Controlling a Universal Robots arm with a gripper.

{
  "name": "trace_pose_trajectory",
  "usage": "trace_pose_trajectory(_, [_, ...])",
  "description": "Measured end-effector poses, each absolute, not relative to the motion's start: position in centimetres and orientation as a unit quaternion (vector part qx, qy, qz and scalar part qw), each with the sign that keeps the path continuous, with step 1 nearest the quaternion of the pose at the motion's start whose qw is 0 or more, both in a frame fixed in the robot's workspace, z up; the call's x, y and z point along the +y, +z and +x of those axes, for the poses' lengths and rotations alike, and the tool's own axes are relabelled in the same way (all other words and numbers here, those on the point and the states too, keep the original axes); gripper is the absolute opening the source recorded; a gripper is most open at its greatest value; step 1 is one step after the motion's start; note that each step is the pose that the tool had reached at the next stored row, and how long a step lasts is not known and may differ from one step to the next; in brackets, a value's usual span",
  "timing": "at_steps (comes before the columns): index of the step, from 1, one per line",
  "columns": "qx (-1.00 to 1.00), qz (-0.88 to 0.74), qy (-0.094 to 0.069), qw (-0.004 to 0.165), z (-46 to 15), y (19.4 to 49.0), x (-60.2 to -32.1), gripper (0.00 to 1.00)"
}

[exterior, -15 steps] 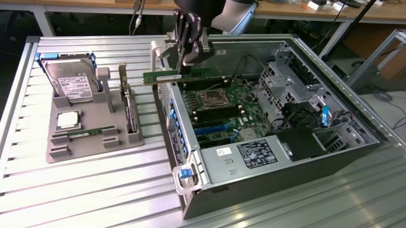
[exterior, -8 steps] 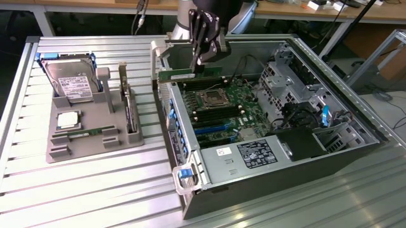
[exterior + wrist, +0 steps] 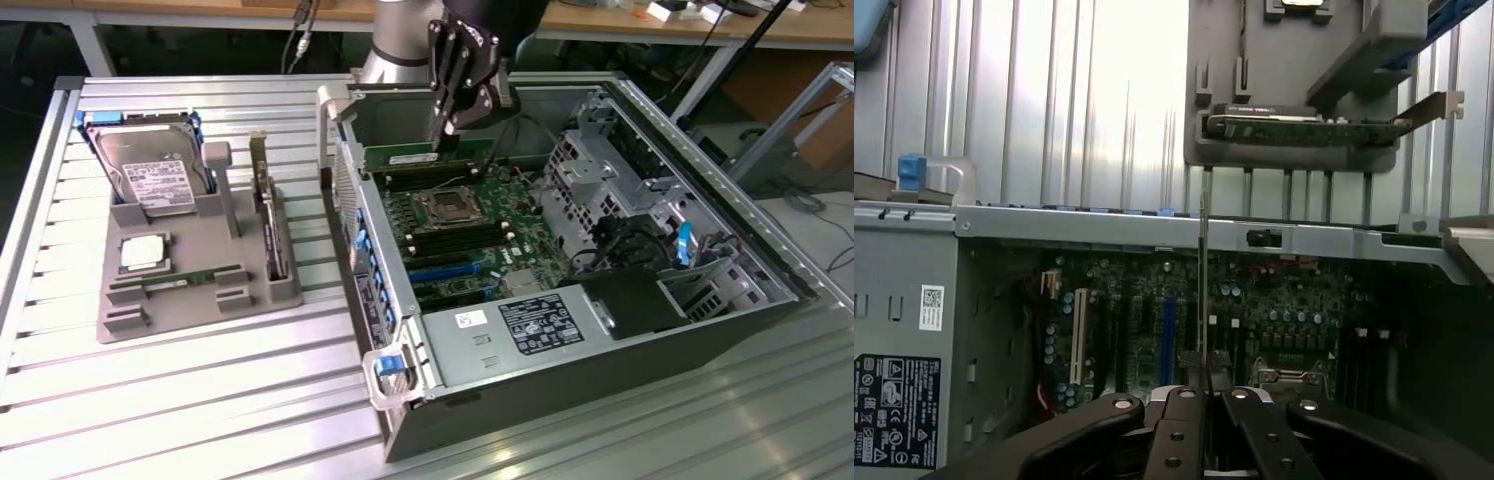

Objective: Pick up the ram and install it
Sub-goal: 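Pick up the ram and move it above insertion slot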

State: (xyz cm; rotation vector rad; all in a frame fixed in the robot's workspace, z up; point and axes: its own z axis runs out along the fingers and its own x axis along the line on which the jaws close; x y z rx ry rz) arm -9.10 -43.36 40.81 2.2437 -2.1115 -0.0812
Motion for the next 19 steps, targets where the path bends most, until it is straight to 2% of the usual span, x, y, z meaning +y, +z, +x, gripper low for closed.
trace_pose_trajectory(19, [-0.685, 0.727, -0.031, 0.034, -2.4, 40.8, -43.4, 0.12])
